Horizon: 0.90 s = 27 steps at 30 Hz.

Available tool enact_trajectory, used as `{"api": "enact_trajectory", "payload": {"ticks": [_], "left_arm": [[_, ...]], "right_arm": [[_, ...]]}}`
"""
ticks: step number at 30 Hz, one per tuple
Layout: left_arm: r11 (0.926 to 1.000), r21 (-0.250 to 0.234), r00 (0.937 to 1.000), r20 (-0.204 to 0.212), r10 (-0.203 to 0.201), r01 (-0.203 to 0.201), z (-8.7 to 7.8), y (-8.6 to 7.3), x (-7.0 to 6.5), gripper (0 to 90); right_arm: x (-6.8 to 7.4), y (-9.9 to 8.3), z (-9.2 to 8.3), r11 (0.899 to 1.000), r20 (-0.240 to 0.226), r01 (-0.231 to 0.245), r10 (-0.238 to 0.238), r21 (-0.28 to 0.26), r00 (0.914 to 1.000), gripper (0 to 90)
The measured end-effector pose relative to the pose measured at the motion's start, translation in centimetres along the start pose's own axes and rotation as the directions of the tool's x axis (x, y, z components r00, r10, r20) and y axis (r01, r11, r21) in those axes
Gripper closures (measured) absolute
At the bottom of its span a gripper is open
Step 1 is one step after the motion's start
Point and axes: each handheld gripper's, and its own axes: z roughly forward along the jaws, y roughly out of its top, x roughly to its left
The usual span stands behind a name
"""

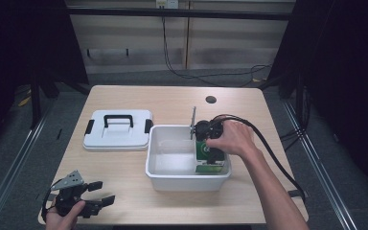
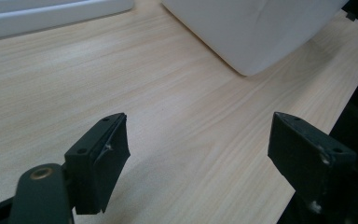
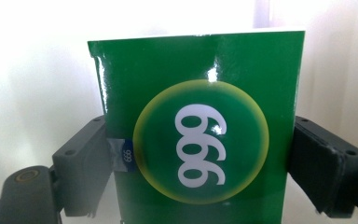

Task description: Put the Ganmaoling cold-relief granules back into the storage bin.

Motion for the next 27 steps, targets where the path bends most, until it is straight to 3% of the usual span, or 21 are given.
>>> {"api": "enact_trajectory", "payload": {"ticks": [20, 27], "left_arm": [[1.0000, 0.000, 1.0000, 0.003, 0.003, -0.003, 0.0, 0.0, -0.1, 20.1], [1.0000, -0.001, 1.0000, 0.003, 0.003, -0.003, 0.0, 0.0, -0.1, 20.1]], "right_arm": [[-0.3, 0.4, 2.4, 0.999, -0.018, -0.018, 0.019, 0.031, 0.9997, 14.3], [-0.3, 0.4, 2.7, 1.000, 0.027, 0.003, -0.004, 0.024, 0.9996, 14.2]]}}
